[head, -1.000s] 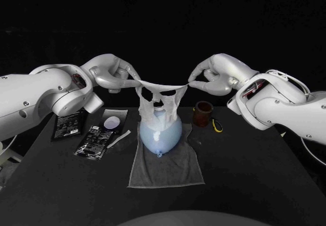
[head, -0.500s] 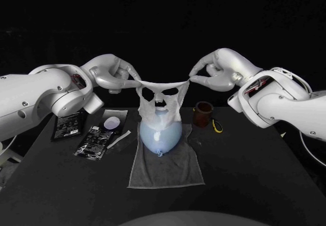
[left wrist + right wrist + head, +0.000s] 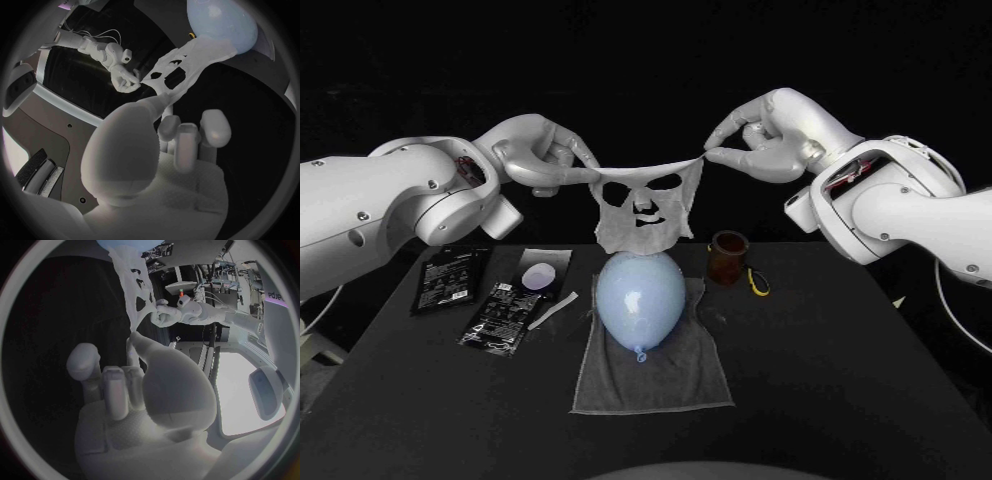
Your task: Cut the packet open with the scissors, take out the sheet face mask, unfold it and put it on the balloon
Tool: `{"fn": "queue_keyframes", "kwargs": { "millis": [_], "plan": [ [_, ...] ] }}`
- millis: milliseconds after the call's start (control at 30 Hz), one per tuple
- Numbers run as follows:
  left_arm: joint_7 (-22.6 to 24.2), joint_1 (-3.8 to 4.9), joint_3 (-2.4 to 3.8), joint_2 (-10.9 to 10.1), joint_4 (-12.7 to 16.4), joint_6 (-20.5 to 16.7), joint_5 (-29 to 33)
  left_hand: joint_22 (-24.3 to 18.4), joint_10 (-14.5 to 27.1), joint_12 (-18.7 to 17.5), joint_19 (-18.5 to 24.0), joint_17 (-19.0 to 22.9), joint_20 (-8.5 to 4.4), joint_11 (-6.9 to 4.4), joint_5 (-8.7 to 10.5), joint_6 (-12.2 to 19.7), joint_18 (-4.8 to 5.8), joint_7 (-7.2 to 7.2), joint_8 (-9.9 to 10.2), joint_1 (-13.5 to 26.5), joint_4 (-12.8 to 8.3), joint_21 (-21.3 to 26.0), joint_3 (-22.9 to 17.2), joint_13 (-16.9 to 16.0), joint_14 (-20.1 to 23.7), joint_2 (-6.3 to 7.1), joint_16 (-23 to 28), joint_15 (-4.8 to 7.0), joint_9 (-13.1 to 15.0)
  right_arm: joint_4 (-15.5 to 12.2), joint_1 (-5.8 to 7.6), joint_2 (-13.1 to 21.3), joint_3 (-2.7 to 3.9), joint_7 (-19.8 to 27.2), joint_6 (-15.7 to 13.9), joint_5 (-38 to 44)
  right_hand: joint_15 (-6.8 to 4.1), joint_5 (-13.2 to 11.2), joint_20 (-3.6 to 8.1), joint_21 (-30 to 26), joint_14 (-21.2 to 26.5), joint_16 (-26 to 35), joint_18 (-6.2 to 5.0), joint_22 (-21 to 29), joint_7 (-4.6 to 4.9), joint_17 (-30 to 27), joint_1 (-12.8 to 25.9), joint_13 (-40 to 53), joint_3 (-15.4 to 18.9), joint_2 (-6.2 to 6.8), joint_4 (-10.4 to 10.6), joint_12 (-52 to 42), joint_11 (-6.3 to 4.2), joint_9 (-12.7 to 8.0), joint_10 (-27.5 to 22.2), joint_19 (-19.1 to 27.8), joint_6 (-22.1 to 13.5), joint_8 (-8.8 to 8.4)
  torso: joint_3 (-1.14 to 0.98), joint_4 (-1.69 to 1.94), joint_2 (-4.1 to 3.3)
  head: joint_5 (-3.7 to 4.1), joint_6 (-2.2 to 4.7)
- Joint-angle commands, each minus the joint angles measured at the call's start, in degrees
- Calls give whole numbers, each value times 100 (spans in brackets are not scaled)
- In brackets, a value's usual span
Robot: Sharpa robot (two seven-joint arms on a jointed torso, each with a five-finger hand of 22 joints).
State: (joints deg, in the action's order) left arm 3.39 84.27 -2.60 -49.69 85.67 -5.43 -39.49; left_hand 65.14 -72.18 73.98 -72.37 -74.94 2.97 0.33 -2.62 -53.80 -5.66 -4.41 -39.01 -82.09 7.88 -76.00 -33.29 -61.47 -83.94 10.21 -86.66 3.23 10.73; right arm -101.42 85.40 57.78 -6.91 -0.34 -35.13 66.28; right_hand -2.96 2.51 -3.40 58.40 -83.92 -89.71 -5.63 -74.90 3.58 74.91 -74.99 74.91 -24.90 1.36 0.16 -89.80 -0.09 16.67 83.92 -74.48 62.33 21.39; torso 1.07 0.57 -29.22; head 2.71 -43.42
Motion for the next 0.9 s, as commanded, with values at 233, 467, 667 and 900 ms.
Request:
{"fn": "queue_keyframes", "kwargs": {
  "millis": [233,467,667,900],
  "plan": [
    [146,106,9,58,12,-21,249,16,-23,20,-27,-607,7,2,-17,-16,-3,-7,-17,47,0,-26,-21,18,-306,17,-23,-30,411,-20,43,34,3,93,114,-16,-29,26,16,-29,-608,-29,-64,-668,-21,1509,-59,1509,-19,-13,28,-20,-36,244,608,-8,32,86,-9,15,221,0,68],
    [100,182,9,43,47,34,285,13,-24,21,-25,-612,7,1,-17,-16,-4,-7,-17,48,-1,-24,-22,17,-307,16,-24,-30,410,-93,46,119,-15,78,126,18,-28,26,16,-21,-608,-29,-62,-671,-19,1509,-64,1509,-22,-12,29,-20,-34,248,608,-12,26,90,-27,32,357,-21,91],
    [53,196,6,11,93,166,328,16,-22,17,-28,-602,7,1,-18,-15,-4,-7,-17,47,-4,-26,-25,22,-304,15,-21,-29,410,-252,46,235,-47,63,134,6,-28,26,16,-21,-608,-29,-62,-671,-19,1509,-64,1509,-22,-12,29,-20,-34,248,608,-12,26,90,-25,38,437,-11,93],
    [-1,186,-14,-76,214,262,362,16,-22,17,-28,-602,7,1,-18,-15,-4,-7,-17,47,-4,-26,-25,22,-304,15,-21,-29,410,-441,35,389,-102,39,143,-9,-28,26,16,-29,-608,-29,-63,-668,-18,1509,-64,1509,-23,-11,30,-20,-33,250,608,-8,24,92,-16,50,507,-23,64]
  ]
}}
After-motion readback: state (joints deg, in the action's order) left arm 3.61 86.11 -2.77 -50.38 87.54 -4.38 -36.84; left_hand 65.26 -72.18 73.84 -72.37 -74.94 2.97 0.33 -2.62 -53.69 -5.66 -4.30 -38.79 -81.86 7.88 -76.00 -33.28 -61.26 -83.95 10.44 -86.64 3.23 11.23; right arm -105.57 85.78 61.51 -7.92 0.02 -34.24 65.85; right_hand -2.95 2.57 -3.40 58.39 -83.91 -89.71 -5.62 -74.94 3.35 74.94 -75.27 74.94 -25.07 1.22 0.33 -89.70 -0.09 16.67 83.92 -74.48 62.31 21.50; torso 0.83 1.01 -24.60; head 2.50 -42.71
